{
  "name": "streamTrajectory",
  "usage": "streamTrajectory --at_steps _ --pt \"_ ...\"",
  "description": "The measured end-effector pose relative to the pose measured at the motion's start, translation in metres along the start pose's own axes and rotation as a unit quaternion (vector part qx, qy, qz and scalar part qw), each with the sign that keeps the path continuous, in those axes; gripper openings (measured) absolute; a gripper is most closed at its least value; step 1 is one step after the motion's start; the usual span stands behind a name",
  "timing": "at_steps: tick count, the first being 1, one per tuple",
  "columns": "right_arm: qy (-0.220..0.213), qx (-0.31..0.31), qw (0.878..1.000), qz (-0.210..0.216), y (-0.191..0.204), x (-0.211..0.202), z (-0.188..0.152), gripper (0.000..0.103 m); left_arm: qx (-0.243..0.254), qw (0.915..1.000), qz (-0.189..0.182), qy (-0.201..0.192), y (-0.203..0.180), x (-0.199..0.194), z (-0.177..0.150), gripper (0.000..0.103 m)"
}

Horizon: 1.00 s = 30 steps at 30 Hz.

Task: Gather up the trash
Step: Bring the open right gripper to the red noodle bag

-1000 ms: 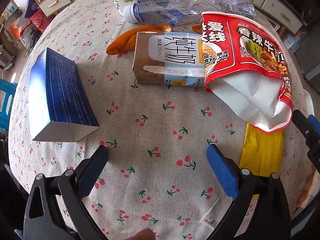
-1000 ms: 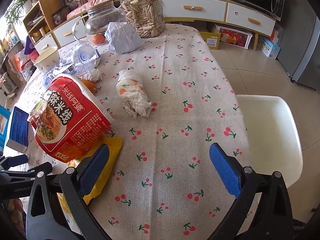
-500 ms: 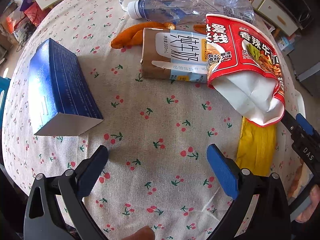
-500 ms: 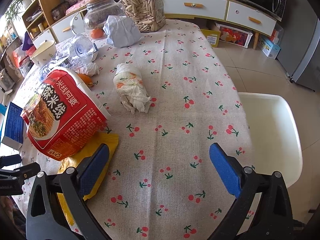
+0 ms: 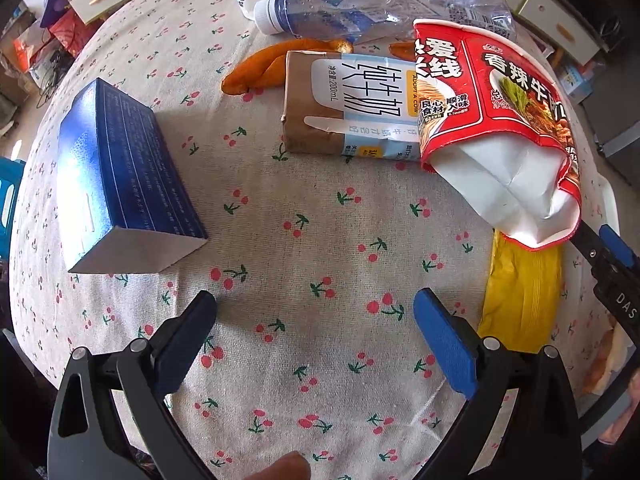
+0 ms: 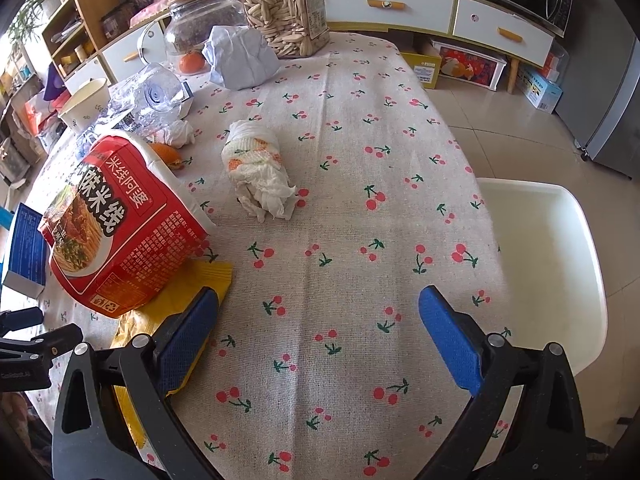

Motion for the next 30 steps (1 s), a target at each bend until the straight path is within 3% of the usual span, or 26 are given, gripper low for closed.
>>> streamTrajectory --at_steps 12,18,24,30 --pt "-0.004 -0.010 1.000 -0.005 0.004 0.002 0.000 0.096 0.018 0.9998 0.012 0.000 -0.010 0.016 -0.003 0.096" --pt "0.002 -0.022 0.999 -0.028 0.001 0.007 -0.002 0.096 0.021 0.9996 0.018 -0.012 -0.017 0.020 -0.007 0.098" --pt "-0.001 -0.017 1.000 -0.016 0.000 0.006 -0.001 0.096 0.008 0.9977 0.028 -0.061 -0.023 0.021 -0.011 0.098" --pt "-0.022 -0.027 0.999 0.013 0.014 -0.003 0.005 0.096 0.007 0.9980 0.028 -0.056 -0.028 0.020 -0.013 0.098"
Point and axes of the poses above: each gripper's, at about its wrist camera, not at the fingertips, and x roughly the way its jaws point, y to its left, z to its top, the point moved 5 cm from there along x, roughly the way its jaws point, and after that the axes turned 7 degrees about -y, right-handed, at the moved point
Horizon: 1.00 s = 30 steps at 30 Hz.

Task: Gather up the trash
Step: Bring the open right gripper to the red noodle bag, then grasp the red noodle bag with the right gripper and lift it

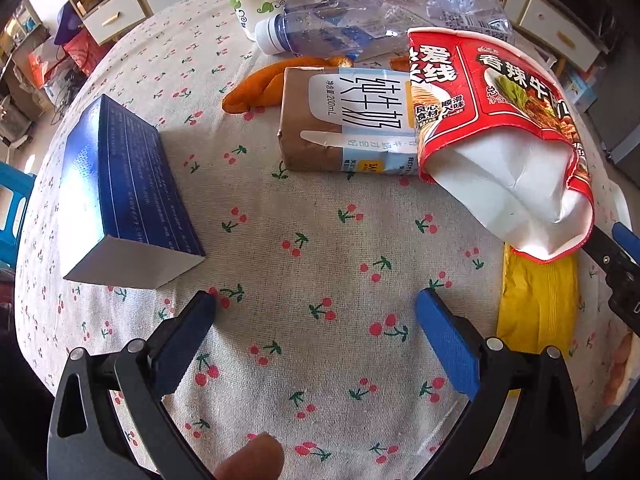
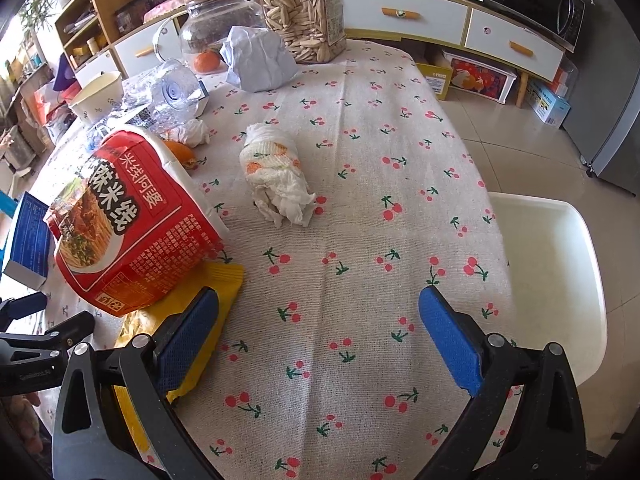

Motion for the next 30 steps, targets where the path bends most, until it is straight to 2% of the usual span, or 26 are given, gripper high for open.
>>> streamTrajectory --at_steps 10,16,22,24,27,30 --pt "-0.075 -0.066 0.995 0.002 0.022 -0.021 0.015 0.096 0.009 0.9999 -0.006 0.013 0.006 -0.001 0.010 0.098" --pt "-0.092 -0.102 0.990 0.036 0.039 -0.026 0.027 0.096 0.024 0.9985 -0.017 0.047 0.011 -0.001 0.007 0.098" --pt "-0.076 -0.160 0.983 0.056 0.063 -0.025 0.035 0.096 0.018 0.9970 -0.021 0.073 0.025 -0.001 0.003 0.098" --pt "-0.064 -0.178 0.979 0.077 0.071 -0.029 0.036 0.096 0.020 0.9969 -0.021 0.073 0.026 -0.001 0.003 0.098" --pt "-0.042 -0.220 0.968 0.112 0.086 -0.037 0.034 0.096 0.021 0.9968 -0.023 0.074 0.028 -0.001 0.003 0.098" --pt "-0.029 -0.266 0.956 0.119 0.097 -0.039 0.030 0.096 0.023 0.9968 -0.024 0.073 0.030 0.000 0.004 0.098"
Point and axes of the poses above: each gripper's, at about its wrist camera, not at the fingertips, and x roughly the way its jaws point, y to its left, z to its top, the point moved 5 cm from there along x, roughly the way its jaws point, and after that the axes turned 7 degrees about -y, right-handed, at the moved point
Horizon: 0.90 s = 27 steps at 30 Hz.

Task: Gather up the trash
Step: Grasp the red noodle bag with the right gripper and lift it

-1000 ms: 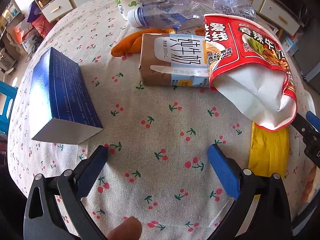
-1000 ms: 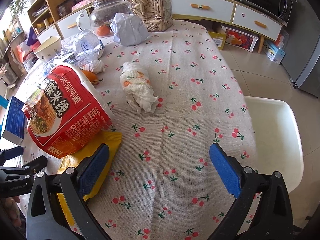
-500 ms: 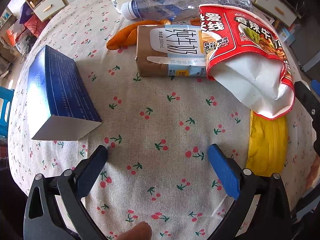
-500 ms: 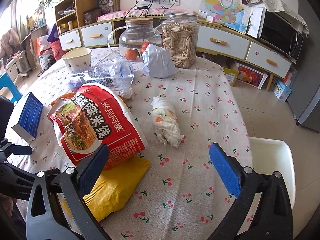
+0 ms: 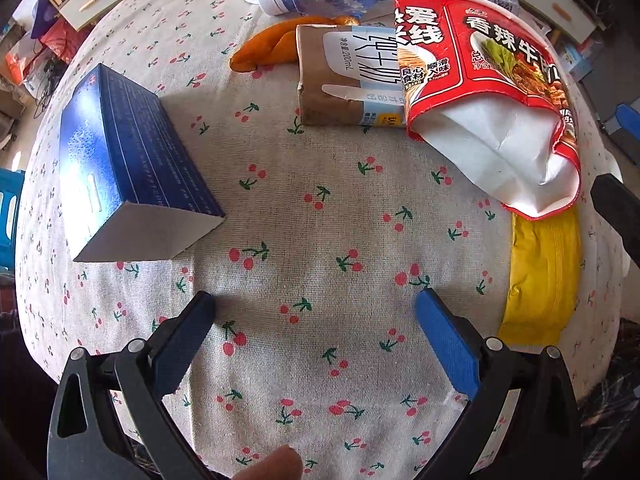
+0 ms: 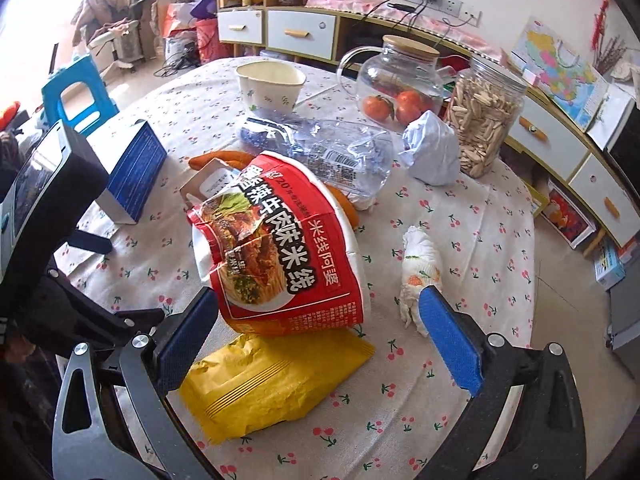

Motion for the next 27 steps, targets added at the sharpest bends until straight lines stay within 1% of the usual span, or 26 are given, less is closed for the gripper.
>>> streamTrajectory --at_steps 3,7,10,12,16,19,27 --pt "0.007 -0.030 1.000 0.001 0.006 0.009 0.000 0.096 0.003 1.0000 0.001 -0.001 0.001 0.000 0.001 0.098" --pt "0.022 -0.039 0.999 0.023 0.012 0.026 -0.003 0.096 0.006 1.0000 0.002 -0.002 -0.006 -0.002 0.002 0.098" --pt "0.024 -0.051 0.998 0.030 0.019 0.034 -0.004 0.096 0.006 1.0000 0.003 -0.003 -0.006 -0.001 -0.001 0.098" --pt "0.024 -0.044 0.998 0.037 0.018 0.038 -0.003 0.096 0.006 1.0000 0.003 -0.004 -0.007 -0.001 -0.001 0.098" --pt "0.036 -0.009 0.997 0.065 0.012 0.050 -0.003 0.096 0.007 0.9999 0.004 -0.006 -0.008 -0.002 -0.001 0.098" --pt "0.039 0.020 0.996 0.077 0.007 0.053 -0.004 0.094 0.008 0.9999 0.005 -0.007 -0.008 -0.002 0.000 0.098" --pt "-0.005 0.034 0.998 0.060 0.010 0.027 0.000 0.092 0.004 0.9999 0.005 -0.010 -0.010 -0.001 -0.002 0.098"
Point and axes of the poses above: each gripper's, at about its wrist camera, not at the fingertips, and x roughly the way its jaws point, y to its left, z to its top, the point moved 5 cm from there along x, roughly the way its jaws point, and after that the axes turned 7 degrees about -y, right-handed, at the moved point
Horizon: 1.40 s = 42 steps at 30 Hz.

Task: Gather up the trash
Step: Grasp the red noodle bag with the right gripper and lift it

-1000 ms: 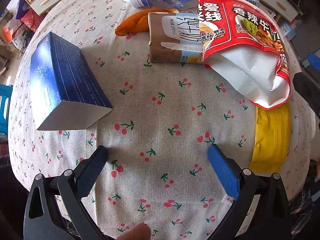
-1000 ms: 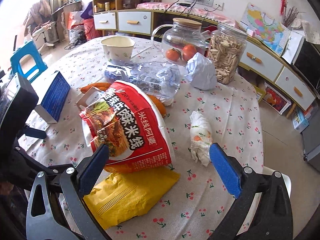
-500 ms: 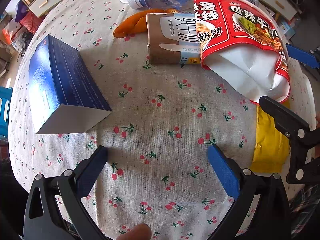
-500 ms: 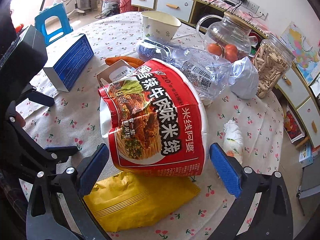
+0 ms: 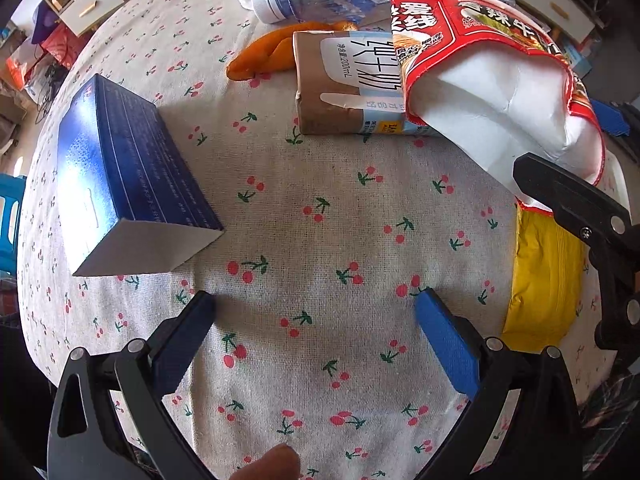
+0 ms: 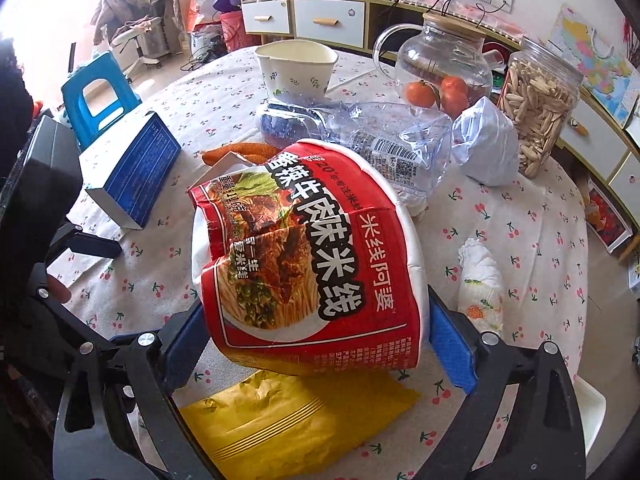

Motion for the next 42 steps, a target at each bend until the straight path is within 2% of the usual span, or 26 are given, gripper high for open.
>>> streamTrajectory --at_steps 21,42 --pt "-0.084 0.014 0.995 -0.045 0.000 -0.046 0.014 0.090 -0.002 0.9999 0.003 -0.016 0.002 -0.009 -0.013 0.098" --pt "-0.113 0.042 0.988 -0.095 -0.009 -0.063 0.015 0.090 0.000 0.9997 0.004 -0.023 0.002 -0.010 -0.014 0.098"
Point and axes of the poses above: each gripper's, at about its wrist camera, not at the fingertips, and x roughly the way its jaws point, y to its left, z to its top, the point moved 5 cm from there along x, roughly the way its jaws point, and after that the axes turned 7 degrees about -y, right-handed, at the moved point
